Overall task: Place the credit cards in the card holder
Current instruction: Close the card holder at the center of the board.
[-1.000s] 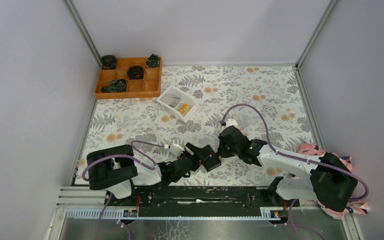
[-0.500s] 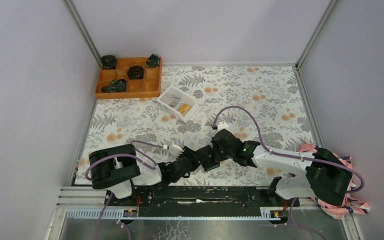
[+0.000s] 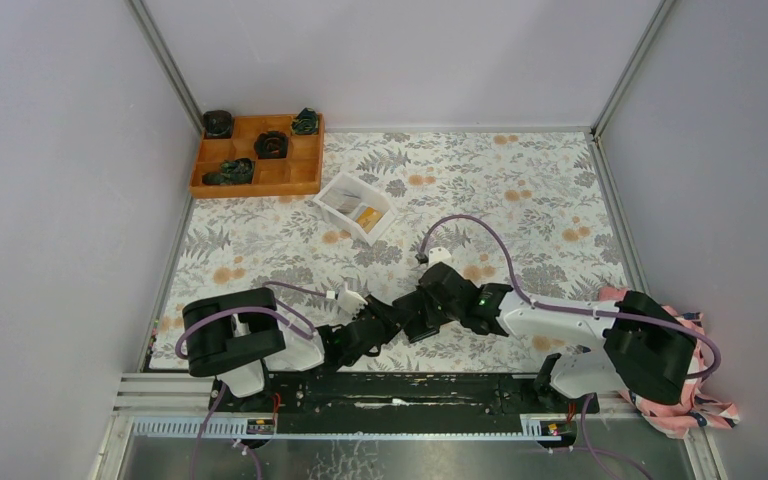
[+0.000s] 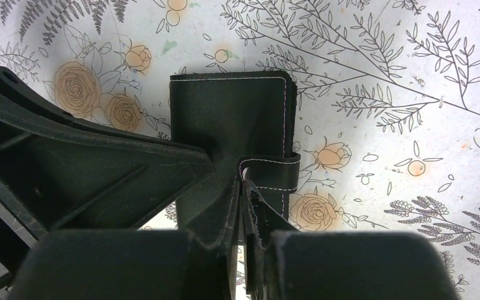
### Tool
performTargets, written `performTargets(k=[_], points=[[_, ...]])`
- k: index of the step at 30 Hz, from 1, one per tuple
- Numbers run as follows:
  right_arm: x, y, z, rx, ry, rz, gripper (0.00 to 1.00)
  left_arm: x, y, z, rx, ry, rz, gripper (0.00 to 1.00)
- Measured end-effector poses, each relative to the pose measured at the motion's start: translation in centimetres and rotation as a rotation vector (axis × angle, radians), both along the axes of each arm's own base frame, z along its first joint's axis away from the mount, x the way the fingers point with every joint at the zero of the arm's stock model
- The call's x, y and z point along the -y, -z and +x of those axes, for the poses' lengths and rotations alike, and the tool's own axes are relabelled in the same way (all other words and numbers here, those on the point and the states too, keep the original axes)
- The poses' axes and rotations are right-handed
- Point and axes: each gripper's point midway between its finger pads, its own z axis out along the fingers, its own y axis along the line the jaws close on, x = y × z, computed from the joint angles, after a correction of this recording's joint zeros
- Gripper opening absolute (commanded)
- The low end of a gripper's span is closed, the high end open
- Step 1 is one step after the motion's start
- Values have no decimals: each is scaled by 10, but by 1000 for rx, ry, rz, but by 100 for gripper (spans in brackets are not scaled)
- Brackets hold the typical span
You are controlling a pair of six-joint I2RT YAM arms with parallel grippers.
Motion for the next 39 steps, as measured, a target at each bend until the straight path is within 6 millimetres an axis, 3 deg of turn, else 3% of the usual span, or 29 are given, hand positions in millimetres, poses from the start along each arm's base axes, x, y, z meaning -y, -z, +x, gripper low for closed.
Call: performTargets(k=[39], points=[[-10,9,3,-6,5,-40,8,0,1,1,-3,0,-1,21]])
